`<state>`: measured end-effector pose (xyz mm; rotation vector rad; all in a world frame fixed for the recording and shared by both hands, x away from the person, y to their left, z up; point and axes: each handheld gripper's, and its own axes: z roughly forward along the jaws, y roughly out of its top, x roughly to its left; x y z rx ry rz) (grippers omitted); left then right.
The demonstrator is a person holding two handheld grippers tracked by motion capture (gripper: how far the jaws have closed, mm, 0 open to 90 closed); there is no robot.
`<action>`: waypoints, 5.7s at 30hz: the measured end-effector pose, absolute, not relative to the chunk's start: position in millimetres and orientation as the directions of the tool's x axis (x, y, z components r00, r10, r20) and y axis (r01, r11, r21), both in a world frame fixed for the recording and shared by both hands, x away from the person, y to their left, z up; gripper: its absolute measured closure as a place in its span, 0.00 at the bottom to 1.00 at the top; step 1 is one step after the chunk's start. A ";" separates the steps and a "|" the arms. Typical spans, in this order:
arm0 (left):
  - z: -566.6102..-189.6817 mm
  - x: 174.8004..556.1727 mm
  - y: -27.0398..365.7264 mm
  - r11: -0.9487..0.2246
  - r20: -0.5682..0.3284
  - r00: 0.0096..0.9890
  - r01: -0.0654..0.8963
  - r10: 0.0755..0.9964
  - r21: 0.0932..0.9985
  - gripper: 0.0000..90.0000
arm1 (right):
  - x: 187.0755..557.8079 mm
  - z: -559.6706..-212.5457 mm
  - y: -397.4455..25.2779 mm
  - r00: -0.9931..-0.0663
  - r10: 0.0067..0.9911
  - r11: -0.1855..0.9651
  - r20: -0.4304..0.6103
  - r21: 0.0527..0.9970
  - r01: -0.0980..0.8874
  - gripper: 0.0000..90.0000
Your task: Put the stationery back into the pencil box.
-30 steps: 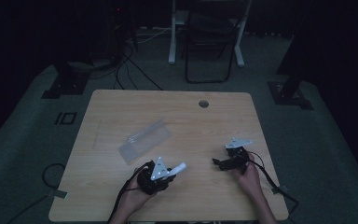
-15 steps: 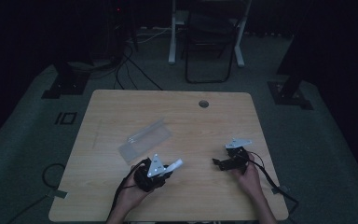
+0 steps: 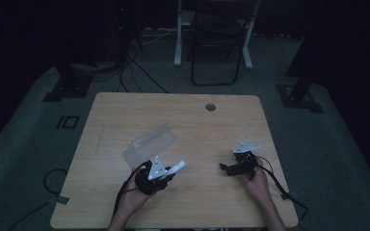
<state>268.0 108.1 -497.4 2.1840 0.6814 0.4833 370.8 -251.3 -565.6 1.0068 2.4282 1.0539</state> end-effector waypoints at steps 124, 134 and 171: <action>-498.2 364.0 159.4 -0.501 0.160 0.639 0.399 0.753 0.768 0.79 | 370.8 -565.6 -251.3 -0.706 0.709 0.483 -0.003 0.731 0.482 0.13; -507.8 369.8 154.3 -0.539 0.205 0.634 0.393 0.745 0.745 0.79 | 370.8 -565.6 -251.3 -0.706 0.708 0.483 -0.003 0.731 0.482 0.13; -539.7 389.8 153.8 -0.573 0.194 0.632 0.476 0.750 0.667 0.79 | 370.7 -565.6 -251.3 -0.706 0.709 0.482 -0.002 0.731 0.482 0.13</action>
